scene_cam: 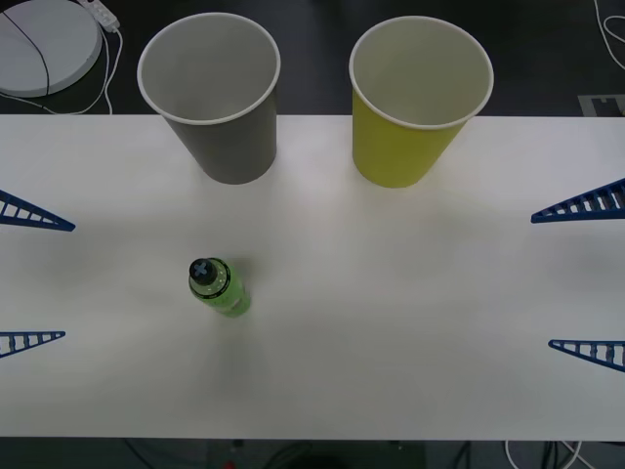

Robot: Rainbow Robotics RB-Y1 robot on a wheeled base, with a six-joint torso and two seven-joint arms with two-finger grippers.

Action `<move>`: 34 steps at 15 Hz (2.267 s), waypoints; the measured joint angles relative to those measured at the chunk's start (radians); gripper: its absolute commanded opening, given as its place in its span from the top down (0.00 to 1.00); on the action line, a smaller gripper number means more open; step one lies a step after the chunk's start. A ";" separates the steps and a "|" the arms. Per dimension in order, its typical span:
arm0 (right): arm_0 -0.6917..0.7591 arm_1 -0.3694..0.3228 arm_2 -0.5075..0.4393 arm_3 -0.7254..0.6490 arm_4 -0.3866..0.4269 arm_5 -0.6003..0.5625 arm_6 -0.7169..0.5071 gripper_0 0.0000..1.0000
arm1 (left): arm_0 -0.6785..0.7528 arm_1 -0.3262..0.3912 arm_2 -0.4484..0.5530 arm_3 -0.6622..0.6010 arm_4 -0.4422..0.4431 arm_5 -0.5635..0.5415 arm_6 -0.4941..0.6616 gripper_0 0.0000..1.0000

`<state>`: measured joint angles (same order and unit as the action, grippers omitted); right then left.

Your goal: Put the can into the green bin and the plastic bottle into the gray bin

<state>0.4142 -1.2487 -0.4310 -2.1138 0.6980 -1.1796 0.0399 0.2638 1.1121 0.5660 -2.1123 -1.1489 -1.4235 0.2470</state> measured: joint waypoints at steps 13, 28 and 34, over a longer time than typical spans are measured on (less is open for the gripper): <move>0.000 0.000 0.000 0.000 0.000 0.000 0.000 0.00 | 0.047 -0.011 -0.153 0.137 0.075 0.102 -0.157 0.00; 0.000 0.000 0.000 0.000 0.000 0.000 0.000 0.00 | 0.047 -0.025 -0.312 0.280 0.065 0.210 -0.340 0.00; 0.000 0.000 0.000 0.000 0.000 0.000 0.000 0.00 | 0.046 -0.135 -0.357 0.290 0.075 0.259 -0.371 0.00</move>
<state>0.4141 -1.2486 -0.4310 -2.1139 0.6979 -1.1795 0.0399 0.3103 0.9769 0.2094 -1.8225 -1.0744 -1.1645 -0.1243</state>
